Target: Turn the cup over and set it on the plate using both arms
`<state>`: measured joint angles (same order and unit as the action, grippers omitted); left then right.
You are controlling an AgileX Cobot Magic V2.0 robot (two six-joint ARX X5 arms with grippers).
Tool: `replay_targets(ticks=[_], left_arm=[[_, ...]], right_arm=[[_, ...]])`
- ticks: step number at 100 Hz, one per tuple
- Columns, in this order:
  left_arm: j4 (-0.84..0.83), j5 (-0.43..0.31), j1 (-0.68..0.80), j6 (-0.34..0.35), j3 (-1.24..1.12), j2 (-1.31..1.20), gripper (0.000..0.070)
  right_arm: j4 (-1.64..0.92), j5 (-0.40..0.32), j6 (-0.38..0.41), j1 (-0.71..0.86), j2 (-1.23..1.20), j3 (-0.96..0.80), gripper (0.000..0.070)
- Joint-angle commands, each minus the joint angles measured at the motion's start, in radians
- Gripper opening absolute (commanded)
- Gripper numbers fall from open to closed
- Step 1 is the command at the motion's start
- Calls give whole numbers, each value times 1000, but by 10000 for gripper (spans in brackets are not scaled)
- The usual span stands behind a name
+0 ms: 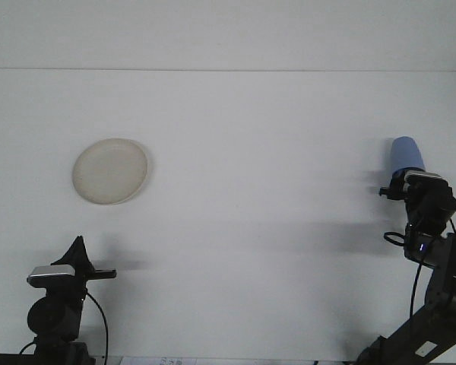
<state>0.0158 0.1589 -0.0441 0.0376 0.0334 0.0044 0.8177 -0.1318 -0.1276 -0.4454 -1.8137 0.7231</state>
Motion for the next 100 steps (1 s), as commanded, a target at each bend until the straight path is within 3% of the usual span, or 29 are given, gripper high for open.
replay_targets(ticks=[1, 14, 25, 43, 60, 72, 82, 100], left_arm=[[14, 5, 0, -5, -19, -2, 13], [14, 5, 0, -5, -19, -2, 12], [14, 5, 0, -5, -19, -2, 13], [14, 5, 0, -5, -19, -2, 13], [13, 5, 0, -5, -19, -2, 13], [14, 5, 0, -5, -19, -2, 13], [13, 5, 0, -5, -19, -2, 13], [14, 5, 0, -5, -19, -2, 13]], right_arm=[[23, 0, -8, -18, -28, 33, 437], [19, -16, -6, -44, -50, 74, 437], [19, -83, 1, -68, -84, 116, 434], [18, -136, 5, -80, -159, 198, 371], [11, -211, 12, -80, -207, 267, 167], [4, -213, 27, -78, -215, 290, 4], [2, -249, 57, -79, -215, 300, 0], [-92, -314, 218, -85, -150, 303, 1]])
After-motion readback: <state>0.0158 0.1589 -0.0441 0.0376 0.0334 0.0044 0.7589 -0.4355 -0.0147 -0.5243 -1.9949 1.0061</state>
